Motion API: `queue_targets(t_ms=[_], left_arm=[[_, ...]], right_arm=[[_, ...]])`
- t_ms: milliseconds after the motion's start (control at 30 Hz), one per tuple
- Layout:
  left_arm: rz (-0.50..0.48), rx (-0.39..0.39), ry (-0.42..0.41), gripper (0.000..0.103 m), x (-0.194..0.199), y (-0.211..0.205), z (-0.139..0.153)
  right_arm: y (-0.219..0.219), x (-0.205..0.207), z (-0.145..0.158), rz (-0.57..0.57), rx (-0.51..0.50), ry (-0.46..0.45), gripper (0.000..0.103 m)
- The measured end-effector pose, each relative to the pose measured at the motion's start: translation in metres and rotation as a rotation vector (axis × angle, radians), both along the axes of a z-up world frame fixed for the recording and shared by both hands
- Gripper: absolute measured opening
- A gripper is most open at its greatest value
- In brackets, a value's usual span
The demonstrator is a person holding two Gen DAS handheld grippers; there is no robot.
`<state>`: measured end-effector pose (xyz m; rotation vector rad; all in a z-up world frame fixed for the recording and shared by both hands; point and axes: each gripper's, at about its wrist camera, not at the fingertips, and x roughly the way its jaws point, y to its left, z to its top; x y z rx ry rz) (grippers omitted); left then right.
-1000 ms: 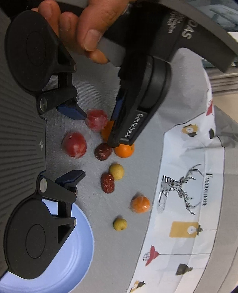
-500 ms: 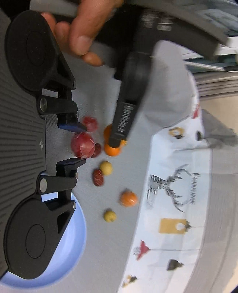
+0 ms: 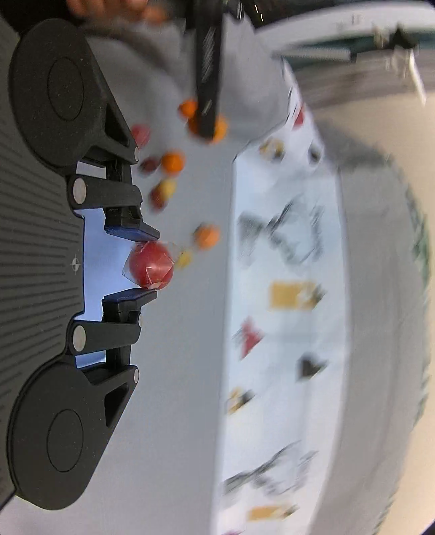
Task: Organize fruits
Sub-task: 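Carry the orange and red fruit over the plate and open both tools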
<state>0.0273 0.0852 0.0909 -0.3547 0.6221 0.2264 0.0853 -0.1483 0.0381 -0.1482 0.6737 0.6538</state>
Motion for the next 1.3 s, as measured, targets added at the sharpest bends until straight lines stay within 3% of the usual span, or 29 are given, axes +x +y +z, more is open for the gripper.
queue_targets(t_ms=[67, 133, 267, 333, 400, 567, 767, 1300], left_arm=[[-0.008, -0.025, 0.055, 0.036, 0.009, -0.01, -0.001], [-0.018, 0.003, 0.1, 0.036, 0.02, -0.024, 0.0], [-0.044, -0.022, 0.102, 0.036, 0.029, -0.049, -0.011], [-0.104, 0.048, 0.13, 0.036, 0.028, -0.069, -0.028], [-0.153, 0.148, 0.219, 0.036, 0.036, -0.089, -0.043], [-0.24, 0.212, 0.174, 0.036, 0.045, -0.107, -0.047], [-0.225, 0.162, 0.198, 0.036, 0.052, -0.101, -0.057], [-0.23, 0.117, 0.215, 0.036, 0.05, -0.1, -0.056]], right_arm=[[-0.01, 0.008, -0.002, -0.047, 0.009, 0.016, 0.032], [-0.018, 0.011, 0.001, -0.063, 0.028, 0.007, 0.032], [-0.03, 0.017, -0.004, -0.104, 0.013, 0.022, 0.032], [-0.033, 0.02, -0.005, -0.121, 0.007, 0.027, 0.032], [-0.037, 0.022, -0.005, -0.134, 0.009, 0.028, 0.032], [-0.044, 0.024, -0.009, -0.161, -0.001, 0.06, 0.032], [-0.04, 0.023, -0.011, -0.16, -0.024, 0.064, 0.032], [-0.028, 0.02, -0.02, -0.143, -0.072, 0.079, 0.032]])
